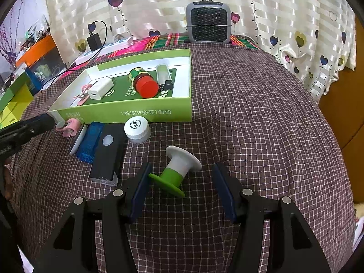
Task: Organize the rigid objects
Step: 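Close the left tool on the pink clip while the right tool straddles the green-white plunger, then close the right tool on the green-white plunger while the left tool lifts the pink clip, then carry the pink clip over the box with the left tool while the right tool carries the plunger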
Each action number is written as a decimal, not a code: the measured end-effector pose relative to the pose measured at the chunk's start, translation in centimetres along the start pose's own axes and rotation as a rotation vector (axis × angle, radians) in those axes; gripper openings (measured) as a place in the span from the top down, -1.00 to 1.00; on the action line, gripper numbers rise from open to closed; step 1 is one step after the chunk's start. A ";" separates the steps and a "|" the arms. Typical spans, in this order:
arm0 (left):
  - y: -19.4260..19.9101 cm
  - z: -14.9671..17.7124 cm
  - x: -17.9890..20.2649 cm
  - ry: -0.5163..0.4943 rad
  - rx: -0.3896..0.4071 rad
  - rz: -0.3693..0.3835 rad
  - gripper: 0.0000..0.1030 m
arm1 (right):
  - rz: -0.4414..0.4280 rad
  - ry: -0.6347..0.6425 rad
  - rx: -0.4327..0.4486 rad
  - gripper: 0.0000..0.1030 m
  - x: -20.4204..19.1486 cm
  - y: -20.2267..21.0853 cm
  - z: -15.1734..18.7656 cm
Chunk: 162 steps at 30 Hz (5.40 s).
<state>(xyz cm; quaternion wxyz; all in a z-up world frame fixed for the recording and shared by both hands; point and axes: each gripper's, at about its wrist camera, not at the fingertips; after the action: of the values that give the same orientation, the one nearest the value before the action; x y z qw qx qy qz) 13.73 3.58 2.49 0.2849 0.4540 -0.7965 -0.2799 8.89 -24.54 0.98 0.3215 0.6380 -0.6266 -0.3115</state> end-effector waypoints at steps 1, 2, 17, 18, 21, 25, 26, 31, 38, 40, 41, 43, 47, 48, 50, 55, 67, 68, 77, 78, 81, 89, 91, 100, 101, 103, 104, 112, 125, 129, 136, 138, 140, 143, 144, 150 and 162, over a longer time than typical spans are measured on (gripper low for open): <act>-0.1 0.0 0.0 -0.001 -0.001 0.012 0.23 | 0.001 0.001 0.001 -0.10 0.0 0.0 0.0; -0.4 0.0 0.1 -0.006 -0.009 0.043 0.23 | 0.000 0.001 0.001 -0.10 0.1 0.0 0.0; -0.5 0.8 2.9 -0.101 -0.037 0.086 0.23 | 0.002 0.007 0.003 -0.10 -0.1 -0.1 0.0; -0.5 0.7 2.8 -0.097 -0.036 0.074 0.23 | 0.002 0.007 0.003 -0.10 -0.1 0.0 0.0; -0.4 0.3 2.2 -0.084 -0.025 0.044 0.23 | 0.003 0.008 0.003 -0.10 -0.1 0.0 0.0; -0.8 0.1 1.6 -0.085 -0.034 0.032 0.23 | 0.001 0.008 0.004 -0.10 -0.2 -0.1 -0.1; -1.0 0.0 1.6 -0.085 -0.036 0.040 0.23 | 0.003 0.009 0.003 -0.10 -0.1 0.0 0.0; -2.0 -0.2 1.7 -0.089 -0.062 0.105 0.22 | 0.003 0.010 0.003 -0.10 -0.1 0.0 0.0; -1.9 0.0 2.4 -0.100 -0.070 0.117 0.22 | -0.001 0.010 0.004 -0.10 -0.1 -0.1 -0.1; -2.1 -0.1 2.4 -0.095 -0.070 0.117 0.23 | -0.003 0.011 0.004 -0.10 -0.1 -0.1 -0.1; -2.4 -0.1 2.3 -0.085 -0.079 0.095 0.23 | -0.004 0.012 0.004 -0.10 -0.1 -0.1 -0.1; -3.0 -0.1 2.2 -0.080 -0.098 0.050 0.23 | -0.006 0.014 0.005 -0.10 -0.1 -0.1 -0.1; -3.2 -0.1 2.6 -0.105 -0.102 0.053 0.23 | -0.011 0.018 0.007 -0.10 0.0 0.0 0.0; -3.3 -0.2 2.8 -0.116 -0.102 0.048 0.23 | -0.012 0.020 0.007 -0.10 0.1 0.0 0.0; -3.4 -0.3 3.0 -0.134 -0.105 0.032 0.23 | -0.014 0.020 0.007 -0.10 0.1 0.0 0.0; -3.9 -0.6 3.3 -0.144 -0.116 0.037 0.22 | -0.021 0.021 0.009 -0.10 0.2 0.0 0.0; -4.3 0.0 3.8 -0.154 -0.126 0.006 0.53 | -0.038 0.018 0.017 -0.10 0.2 0.1 0.2; -4.3 0.0 3.8 -0.153 -0.126 0.006 0.56 | -0.041 0.015 0.018 -0.10 0.3 0.1 0.2; -3.9 0.4 3.3 -0.106 -0.108 -0.003 0.67 | -0.047 0.001 0.021 0.12 0.6 0.2 0.2; -3.8 0.5 3.3 -0.101 -0.106 -0.006 0.67 | -0.047 -0.004 0.020 0.11 0.7 0.2 0.2; -3.6 0.7 3.1 -0.087 -0.101 -0.012 0.67 | -0.049 -0.006 0.022 0.11 0.7 0.2 0.2; -3.0 1.3 2.8 -0.058 -0.087 -0.029 0.67 | -0.050 -0.007 0.024 0.12 0.7 0.3 0.2; -2.9 1.4 2.7 -0.056 -0.085 -0.034 0.67 | -0.050 -0.008 0.025 0.12 0.7 0.4 0.3; -2.7 1.5 2.4 -0.032 -0.078 -0.036 0.67 | -0.051 -0.012 0.023 0.12 0.9 0.4 0.3; -2.7 1.5 2.4 -0.030 -0.077 -0.037 0.67 | -0.052 -0.013 0.022 0.12 0.9 0.3 0.3; -2.6 1.5 2.4 -0.027 -0.075 -0.043 0.67 | -0.054 -0.014 0.021 0.12 0.9 0.3 0.3; -2.6 1.5 2.3 -0.025 -0.075 -0.041 0.67 | -0.053 -0.013 0.021 0.12 0.9 0.3 0.3; -2.1 1.5 2.0 0.000 -0.062 -0.033 0.67 | -0.056 -0.016 0.024 0.12 1.0 0.3 0.2; -0.5 1.2 2.3 0.000 -0.037 -0.033 0.67 | -0.051 -0.001 0.048 0.12 0.8 1.4 -0.2; 0.2 0.8 2.5 -0.002 -0.022 -0.033 0.67 | -0.061 0.003 0.061 0.12 0.8 1.9 -0.5; 0.9 0.0 2.6 -0.013 -0.005 -0.035 0.67 | -0.063 0.010 0.085 0.12 0.7 2.6 -1.3; 1.1 -0.3 2.6 -0.016 -0.002 -0.040 0.67 | -0.066 0.011 0.086 0.12 0.7 2.6 -1.5; 1.2 -0.6 2.6 -0.017 0.004 -0.041 0.67 | -0.067 0.015 0.091 0.12 0.7 2.8 -1.7; 1.5 -1.1 2.4 -0.015 0.013 -0.042 0.67 | -0.071 0.024 0.102 0.12 0.5 3.0 -2.3; 1.5 -1.4 2.4 -0.017 0.016 -0.043 0.67 | -0.071 0.028 0.105 0.12 0.4 3.1 -2.5; 1.4 -2.8 2.1 -0.023 0.025 -0.046 0.67 | -0.075 0.051 0.131 0.12 -0.1 3.6 -4.1; 0.1 -4.6 1.2 -0.012 0.030 -0.032 0.67 | -0.090 0.082 0.163 0.12 -0.7 3.2 -7.7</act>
<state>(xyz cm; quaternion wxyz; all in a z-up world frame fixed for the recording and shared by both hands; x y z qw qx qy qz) 16.46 1.73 5.95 0.2689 0.4693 -0.7948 -0.2752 13.10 -23.71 8.15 0.2799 0.7016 -0.6068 -0.2472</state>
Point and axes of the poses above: each gripper's, at about its wrist camera, not at the fingertips, and y roughly against the way its jaws point, x to its right, z to its underside, and after that the axes turned 7 degrees about z, right-handed
